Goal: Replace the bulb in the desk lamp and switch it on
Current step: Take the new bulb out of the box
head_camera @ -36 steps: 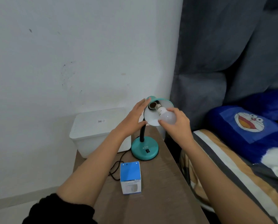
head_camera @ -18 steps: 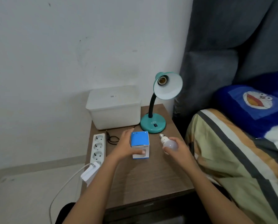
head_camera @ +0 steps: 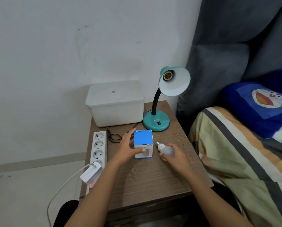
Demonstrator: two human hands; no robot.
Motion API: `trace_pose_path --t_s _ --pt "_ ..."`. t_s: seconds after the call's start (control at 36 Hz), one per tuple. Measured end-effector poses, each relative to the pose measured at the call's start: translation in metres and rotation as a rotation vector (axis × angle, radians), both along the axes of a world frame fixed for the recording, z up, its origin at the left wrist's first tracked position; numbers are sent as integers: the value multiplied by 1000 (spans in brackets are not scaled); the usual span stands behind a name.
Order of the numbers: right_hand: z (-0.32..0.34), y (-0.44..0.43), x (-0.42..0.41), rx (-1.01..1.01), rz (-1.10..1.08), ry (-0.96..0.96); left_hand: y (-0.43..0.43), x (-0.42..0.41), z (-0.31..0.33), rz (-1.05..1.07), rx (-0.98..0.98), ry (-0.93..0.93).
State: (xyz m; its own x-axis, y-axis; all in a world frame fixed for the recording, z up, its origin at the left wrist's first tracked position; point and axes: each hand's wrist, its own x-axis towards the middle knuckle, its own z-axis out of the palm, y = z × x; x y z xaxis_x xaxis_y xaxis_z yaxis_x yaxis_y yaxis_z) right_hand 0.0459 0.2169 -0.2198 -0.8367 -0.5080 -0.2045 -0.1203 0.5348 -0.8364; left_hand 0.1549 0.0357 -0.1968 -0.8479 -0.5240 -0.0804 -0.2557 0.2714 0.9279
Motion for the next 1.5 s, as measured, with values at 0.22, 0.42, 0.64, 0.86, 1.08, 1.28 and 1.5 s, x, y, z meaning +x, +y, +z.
trace_pose_path --t_s 0.22,0.42,0.64,0.86,1.08,1.28,1.5 --pt "21 -10 -4 23 130 189 0 11 -5 20 -33 9" --pt "50 -34 1 -49 408 408 4 24 -10 15 -81 10" --pt "51 -39 -7 68 552 453 4 29 -12 -2 -72 -9" --pt "71 -52 -17 214 685 448 0 24 -13 -62 -47 -13" --pt "72 -53 -14 247 757 563 -2 23 -15 -74 5 -10" --pt "61 -46 -12 139 801 734 -3 24 -18 -92 -15 12" --pt "47 -40 -12 13 724 733 -2 26 -21 -87 -2 32"
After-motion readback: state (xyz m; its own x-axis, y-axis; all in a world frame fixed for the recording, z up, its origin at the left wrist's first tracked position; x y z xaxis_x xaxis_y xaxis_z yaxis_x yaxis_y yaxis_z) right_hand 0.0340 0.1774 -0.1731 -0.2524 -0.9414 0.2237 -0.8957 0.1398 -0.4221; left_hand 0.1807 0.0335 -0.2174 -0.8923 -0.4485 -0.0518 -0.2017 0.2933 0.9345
